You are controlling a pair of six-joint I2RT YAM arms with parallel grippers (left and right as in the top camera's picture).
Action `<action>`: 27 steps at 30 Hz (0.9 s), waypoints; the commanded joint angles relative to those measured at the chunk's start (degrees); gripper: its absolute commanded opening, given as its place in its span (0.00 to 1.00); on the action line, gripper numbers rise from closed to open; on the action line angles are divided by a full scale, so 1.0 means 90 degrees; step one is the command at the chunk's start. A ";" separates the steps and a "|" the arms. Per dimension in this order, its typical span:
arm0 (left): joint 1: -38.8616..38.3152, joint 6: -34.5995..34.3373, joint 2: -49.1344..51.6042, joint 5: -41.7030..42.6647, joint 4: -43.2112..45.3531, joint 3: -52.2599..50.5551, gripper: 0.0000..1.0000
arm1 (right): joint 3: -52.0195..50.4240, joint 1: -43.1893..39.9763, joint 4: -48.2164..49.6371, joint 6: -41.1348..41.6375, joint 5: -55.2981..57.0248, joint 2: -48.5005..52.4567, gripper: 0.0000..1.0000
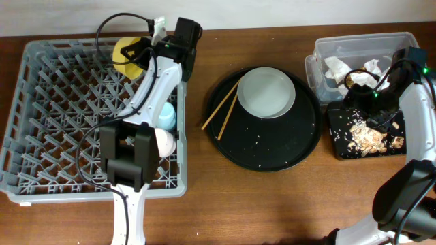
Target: Sort waste into correct bins and load items into the dishwasher rack
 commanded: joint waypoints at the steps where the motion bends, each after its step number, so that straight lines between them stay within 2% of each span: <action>1: -0.0010 0.0085 -0.0143 -0.0119 -0.0007 -0.0024 0.00 | 0.0002 0.0005 0.0002 0.0027 0.0058 -0.0063 0.91; 5: 0.0185 0.0245 -0.0143 -0.0107 -0.0022 -0.0024 0.01 | 0.0002 0.0005 0.0002 0.0027 0.0058 -0.0063 0.91; 12: 0.0199 0.0274 -0.0143 0.0617 0.0015 -0.0029 0.00 | 0.0002 0.0005 0.0002 0.0027 0.0058 -0.0063 0.90; 17: 0.0194 0.0274 -0.0143 0.0651 0.0002 -0.0029 0.00 | 0.0002 0.0005 0.0005 0.0027 0.0058 -0.0063 0.90; 21: 0.0119 0.0583 -0.0143 -0.0296 0.0027 -0.0029 0.01 | 0.0002 0.0005 0.0002 0.0027 0.0058 -0.0063 0.91; 27: -0.0138 0.0806 -0.0143 -0.0313 0.0015 -0.0029 0.01 | 0.0002 0.0005 0.0000 0.0027 0.0058 -0.0063 0.91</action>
